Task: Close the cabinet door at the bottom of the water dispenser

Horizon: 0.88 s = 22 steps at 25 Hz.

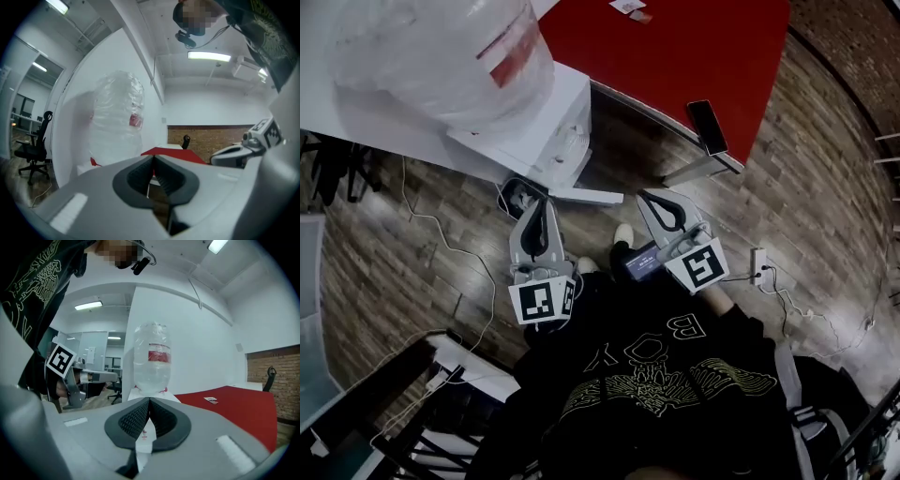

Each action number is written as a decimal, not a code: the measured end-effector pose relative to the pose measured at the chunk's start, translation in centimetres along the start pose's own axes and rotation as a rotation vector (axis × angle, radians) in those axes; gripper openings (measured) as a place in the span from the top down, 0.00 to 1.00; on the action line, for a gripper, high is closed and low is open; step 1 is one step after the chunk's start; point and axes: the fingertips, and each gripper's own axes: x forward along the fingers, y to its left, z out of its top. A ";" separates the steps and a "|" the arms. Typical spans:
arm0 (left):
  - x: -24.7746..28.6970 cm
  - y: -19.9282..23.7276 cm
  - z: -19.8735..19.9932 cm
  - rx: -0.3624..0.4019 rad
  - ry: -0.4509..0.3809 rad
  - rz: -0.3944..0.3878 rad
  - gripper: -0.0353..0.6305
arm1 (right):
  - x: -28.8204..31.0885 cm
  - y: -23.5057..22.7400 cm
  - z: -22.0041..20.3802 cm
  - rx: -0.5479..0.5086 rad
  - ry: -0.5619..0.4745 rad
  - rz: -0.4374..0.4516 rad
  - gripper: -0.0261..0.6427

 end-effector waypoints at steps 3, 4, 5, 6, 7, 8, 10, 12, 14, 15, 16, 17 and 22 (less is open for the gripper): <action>1.8 0.7 -1.5 -0.025 0.029 0.038 0.94 | 1.6 -0.4 -3.2 -0.037 0.081 0.067 0.96; 2.3 0.5 -2.3 -0.026 0.045 0.034 0.94 | 2.0 -0.5 -4.4 -0.042 0.111 0.086 0.96; 2.9 0.3 -3.3 -0.031 0.067 0.020 0.94 | 2.3 -0.6 -5.6 -0.044 0.143 0.102 0.96; 3.4 0.0 -4.5 -0.042 0.095 0.001 0.94 | 2.6 -0.6 -6.9 -0.044 0.176 0.117 0.95; 3.8 -0.2 -5.8 -0.059 0.125 -0.018 0.94 | 3.0 -0.4 -8.3 -0.041 0.207 0.133 0.95; 4.3 -0.2 -7.1 -0.073 0.153 -0.033 0.94 | 3.4 -0.2 -9.8 -0.041 0.236 0.149 0.92; 5.5 -0.1 -9.5 -0.076 0.194 -0.051 0.94 | 4.3 -0.1 -12.8 -0.057 0.278 0.170 0.90; 6.4 -0.1 -11.7 -0.071 0.225 -0.068 0.94 | 4.8 -0.1 -16.0 -0.061 0.312 0.170 0.89; 6.9 -0.2 -14.5 -0.083 0.262 -0.081 0.94 | 5.0 0.1 -19.9 -0.038 0.351 0.160 0.86; 7.1 -0.2 -16.0 -0.092 0.283 -0.087 0.94 | 5.2 0.2 -22.1 -0.025 0.373 0.156 0.84; 7.2 -0.1 -17.6 -0.097 0.302 -0.094 0.94 | 5.5 0.3 -24.3 -0.012 0.394 0.152 0.82; 7.3 0.0 -19.2 -0.095 0.320 -0.102 0.94 | 6.1 0.5 -26.3 0.000 0.413 0.149 0.79; 8.4 1.5 -27.6 -0.067 0.386 -0.071 0.94 | 9.2 2.0 -35.7 0.007 0.494 0.169 0.77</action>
